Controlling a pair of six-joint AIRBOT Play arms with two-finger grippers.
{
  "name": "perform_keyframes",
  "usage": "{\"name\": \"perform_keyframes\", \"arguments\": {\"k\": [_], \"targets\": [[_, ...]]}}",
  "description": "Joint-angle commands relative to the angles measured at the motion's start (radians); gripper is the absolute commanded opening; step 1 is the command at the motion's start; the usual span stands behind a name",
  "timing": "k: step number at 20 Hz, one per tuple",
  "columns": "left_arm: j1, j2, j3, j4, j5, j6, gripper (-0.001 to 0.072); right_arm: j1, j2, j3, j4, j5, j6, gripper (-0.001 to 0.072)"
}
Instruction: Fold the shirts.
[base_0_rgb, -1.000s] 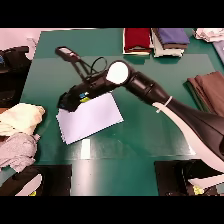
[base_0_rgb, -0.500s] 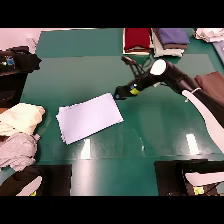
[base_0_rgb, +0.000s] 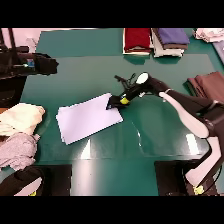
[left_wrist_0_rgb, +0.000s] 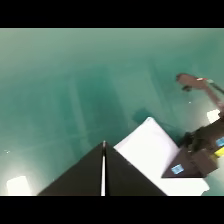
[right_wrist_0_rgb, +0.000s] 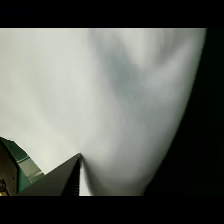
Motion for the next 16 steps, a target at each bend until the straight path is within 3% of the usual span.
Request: {"name": "perform_keyframes", "arguments": {"k": [1, 2, 3, 5, 9, 13, 16], "targets": [[-0.055, -0.028, 0.0, -0.001, 0.007, -0.009, 0.0024, 0.084, -0.076, 0.096, 0.042, -0.043, -0.043, 0.0239], [-0.071, -0.034, 0.0, -0.003, 0.011, -0.012, 0.0024, 0.09, -0.074, 0.122, 0.036, -0.066, -0.055, 0.0093], [-0.089, -0.041, 0.0, -0.004, 0.015, -0.019, 0.0024, 0.087, -0.074, 0.154, 0.035, -0.072, -0.055, 0.0018], [-0.137, -0.055, 0.0, -0.003, 0.024, -0.035, 0.0024, 0.051, -0.058, 0.222, 0.021, -0.061, -0.054, 0.0018], [-0.232, -0.071, 0.0, -0.003, 0.045, -0.035, 0.0024, -0.122, 0.08, 0.27, -0.194, -0.056, 0.013, 0.0018], [-0.26, -0.071, 0.0, -0.031, 0.081, -0.037, 0.0024, -0.423, 0.234, 0.27, -0.365, 0.02, 0.029, 0.0018], [-0.261, -0.071, 0.0, -0.06, 0.129, -0.038, 0.0024, -0.666, 0.3, 0.27, -0.408, 0.045, 0.03, 0.0018]]}}
